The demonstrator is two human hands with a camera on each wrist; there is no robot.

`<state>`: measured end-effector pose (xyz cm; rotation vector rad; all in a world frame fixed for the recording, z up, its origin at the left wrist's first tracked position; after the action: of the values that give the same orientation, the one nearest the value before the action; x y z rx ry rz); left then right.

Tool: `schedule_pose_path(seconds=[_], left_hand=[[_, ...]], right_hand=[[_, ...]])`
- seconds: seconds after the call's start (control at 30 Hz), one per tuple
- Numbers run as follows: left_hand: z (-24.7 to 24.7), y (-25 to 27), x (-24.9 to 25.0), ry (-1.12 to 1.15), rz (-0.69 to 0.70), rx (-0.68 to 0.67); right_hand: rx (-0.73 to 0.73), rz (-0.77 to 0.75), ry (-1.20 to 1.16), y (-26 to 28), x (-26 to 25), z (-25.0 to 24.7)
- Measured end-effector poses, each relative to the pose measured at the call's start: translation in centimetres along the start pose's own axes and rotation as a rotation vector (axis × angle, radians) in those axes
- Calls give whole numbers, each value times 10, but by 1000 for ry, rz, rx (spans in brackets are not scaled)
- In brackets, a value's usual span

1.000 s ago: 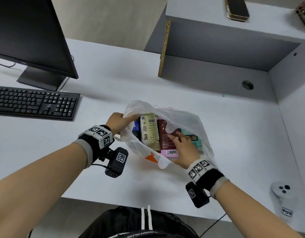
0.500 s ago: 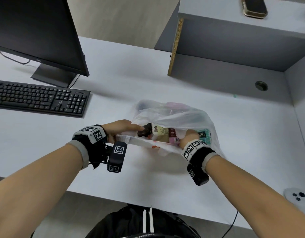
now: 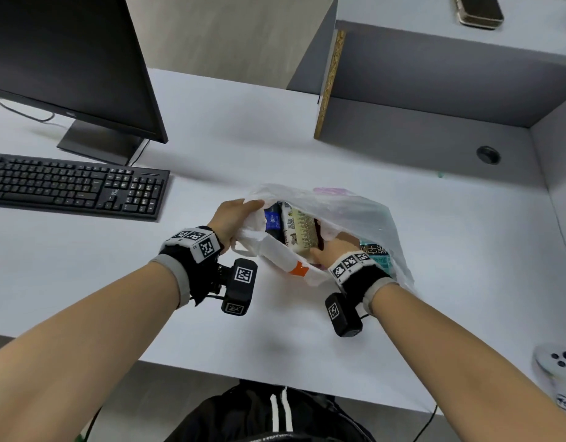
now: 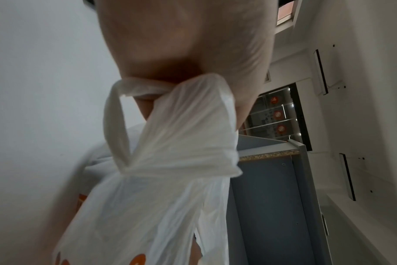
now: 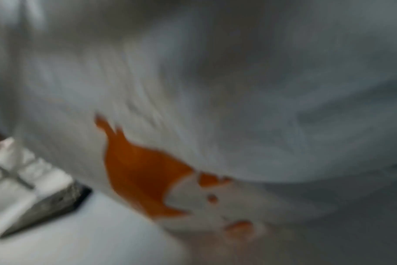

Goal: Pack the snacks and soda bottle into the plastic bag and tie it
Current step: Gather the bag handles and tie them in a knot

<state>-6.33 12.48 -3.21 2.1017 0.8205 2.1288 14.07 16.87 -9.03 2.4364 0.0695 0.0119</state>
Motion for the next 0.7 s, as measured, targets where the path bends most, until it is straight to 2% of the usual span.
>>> schedule_pose_path(seconds=[0.1,0.17,0.23,0.27,0.3,0.33,0.37,0.43,0.47,0.53,0.6,0.7], left_hand=[[6,-6,4,11,26,9],[11,-8,7,-18,35,-7],[20,-11,13,-34,53,-41],[25,-12,17,-29,69,-56],[29,-12,21,-28,83,-71],[32,-12,23,-28,93,-82],[35,-12,27,-38,100,-89],[38,-12,32,-77,118,-92],[39,-13,35,-97,131,-95],[38,-13,41,-120,157,-107],[33,-13,49,-145,202,-101],[19,-13,65,-208,262,-42]], right_hand=[[-31,-81,-422,19,14,-25],[37,-160,-623,42,34,-47],[272,-71,-716,59,82,-70],[385,33,-702,64,109,-74],[429,151,-659,67,133,-72],[360,260,-603,63,151,-59],[212,345,-533,57,162,-38],[-77,419,-318,53,170,2],[-146,420,-227,53,173,14],[-132,407,-157,54,181,13],[-79,420,-195,52,193,1],[-31,367,-529,58,200,-40]])
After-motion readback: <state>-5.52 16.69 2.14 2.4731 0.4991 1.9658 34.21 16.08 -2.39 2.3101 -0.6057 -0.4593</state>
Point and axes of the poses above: each hand's wrist, its own y-axis away from the middle knuckle, its own z-axis out of the palm, x = y × z, the point moved 10 cm from there along -y, towards the middle knuckle, and after that the axes turned 14 degrees about z, right-handed, at the moved point
